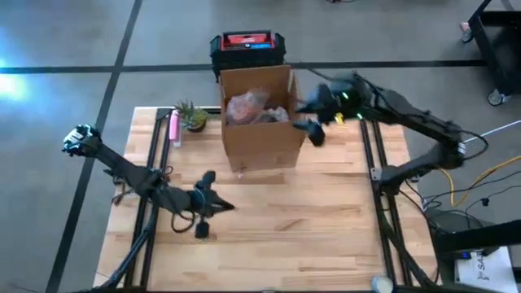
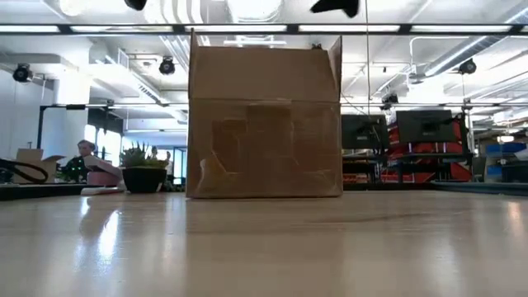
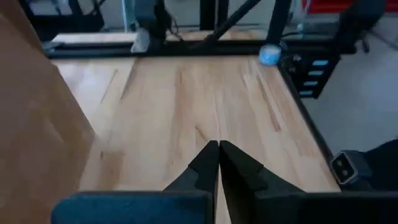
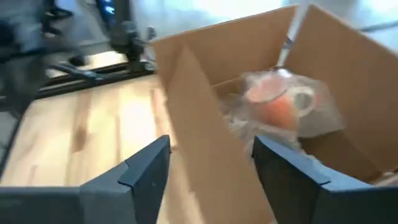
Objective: Wrap mug
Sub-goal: Return to Home Position
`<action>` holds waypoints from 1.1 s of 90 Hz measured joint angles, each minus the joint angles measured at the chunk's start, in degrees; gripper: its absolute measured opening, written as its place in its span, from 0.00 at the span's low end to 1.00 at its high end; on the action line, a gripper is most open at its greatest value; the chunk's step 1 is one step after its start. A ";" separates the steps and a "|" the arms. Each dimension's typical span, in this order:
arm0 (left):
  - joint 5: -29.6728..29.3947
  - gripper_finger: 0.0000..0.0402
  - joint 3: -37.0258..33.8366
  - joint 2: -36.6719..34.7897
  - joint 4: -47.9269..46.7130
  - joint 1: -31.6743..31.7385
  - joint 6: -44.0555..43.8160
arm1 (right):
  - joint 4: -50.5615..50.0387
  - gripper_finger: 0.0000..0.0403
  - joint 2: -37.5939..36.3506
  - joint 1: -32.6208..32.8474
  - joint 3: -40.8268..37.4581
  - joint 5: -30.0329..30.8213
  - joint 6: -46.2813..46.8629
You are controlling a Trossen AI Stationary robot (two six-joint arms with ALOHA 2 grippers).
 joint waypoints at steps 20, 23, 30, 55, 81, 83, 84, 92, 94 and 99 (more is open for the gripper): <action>5.26 0.00 -6.95 -8.09 2.99 7.10 2.34 | 23.22 0.37 -13.15 7.24 -27.67 -0.07 3.61; 6.05 0.00 -8.52 -9.56 3.82 8.03 2.35 | 27.20 0.35 -14.61 7.73 -31.29 -0.04 4.46; 6.59 0.00 -12.26 -12.62 8.10 9.37 2.54 | 35.54 0.27 -17.44 8.53 -38.51 0.00 6.07; -6.72 0.00 -20.60 -21.61 10.19 9.92 0.66 | 40.19 0.02 -20.87 8.65 -52.77 0.06 6.11; -8.23 0.00 -25.89 -22.65 14.56 9.85 -0.46 | 49.78 0.09 -23.38 11.42 -61.77 -0.11 11.41; -8.20 0.00 -26.47 -22.66 15.12 9.87 -0.46 | 50.68 0.08 -24.27 11.45 -62.76 -0.06 11.42; -8.19 0.00 -26.77 -22.70 15.32 9.87 -0.46 | 51.18 0.08 -24.72 11.47 -63.28 -0.04 11.46; -7.68 0.00 -29.17 -23.05 17.21 9.87 -0.69 | 56.08 0.05 -28.85 11.42 -67.65 0.22 12.19; -7.08 0.00 -29.72 -23.05 18.35 9.88 -0.75 | 56.85 0.05 -29.84 11.42 -68.72 0.20 12.37; -6.04 0.00 -31.29 -23.20 20.96 9.87 -0.74 | 59.01 0.03 -31.99 11.42 -71.15 0.18 12.74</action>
